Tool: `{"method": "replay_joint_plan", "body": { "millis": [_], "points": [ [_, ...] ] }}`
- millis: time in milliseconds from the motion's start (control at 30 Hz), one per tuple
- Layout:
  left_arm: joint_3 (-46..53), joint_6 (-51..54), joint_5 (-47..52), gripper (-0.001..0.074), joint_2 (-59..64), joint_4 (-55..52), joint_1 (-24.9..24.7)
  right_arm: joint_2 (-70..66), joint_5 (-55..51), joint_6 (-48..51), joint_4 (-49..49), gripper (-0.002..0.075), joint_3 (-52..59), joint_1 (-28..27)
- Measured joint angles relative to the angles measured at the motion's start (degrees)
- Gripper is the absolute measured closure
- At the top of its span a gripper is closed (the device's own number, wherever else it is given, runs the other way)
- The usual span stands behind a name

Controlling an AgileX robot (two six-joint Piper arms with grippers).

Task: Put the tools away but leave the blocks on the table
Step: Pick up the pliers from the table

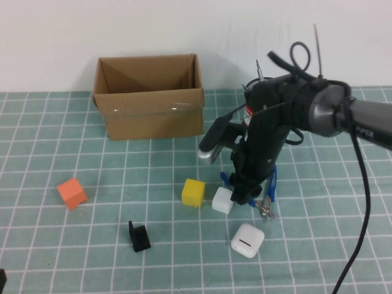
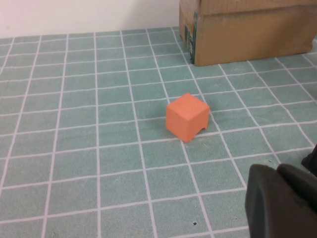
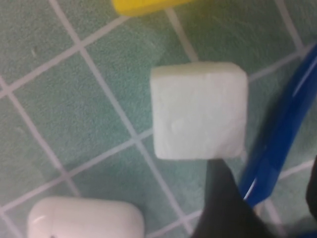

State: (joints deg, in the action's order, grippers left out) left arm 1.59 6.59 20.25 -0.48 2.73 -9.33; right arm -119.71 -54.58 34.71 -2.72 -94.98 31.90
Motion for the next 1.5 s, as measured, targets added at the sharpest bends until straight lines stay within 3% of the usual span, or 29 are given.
{"method": "replay_joint_plan", "body": {
  "millis": [233,800,900,1133,1500],
  "points": [
    [0.0,0.0,0.0,0.0738,0.0,0.0,0.0,0.0,2.7,-2.8,4.4,0.0403,0.0,0.1],
    [0.0,0.0,0.0,0.0738,0.0,0.0,0.0,-2.4,6.0,-3.2,2.3,0.0405,0.0,0.1],
    [0.0,0.0,0.0,0.0738,0.0,0.0,0.0,-2.8,5.0,-3.2,2.3,0.0459,0.0,0.1],
    [0.0,0.0,0.0,0.0738,0.0,0.0,0.0,-3.2,1.3,-3.2,3.2,0.0734,0.0,0.1],
    [0.0,0.0,0.0,0.0738,0.0,0.0,0.0,4.3,-12.7,-15.8,8.1,0.0732,-9.2,0.1]
  ]
}}
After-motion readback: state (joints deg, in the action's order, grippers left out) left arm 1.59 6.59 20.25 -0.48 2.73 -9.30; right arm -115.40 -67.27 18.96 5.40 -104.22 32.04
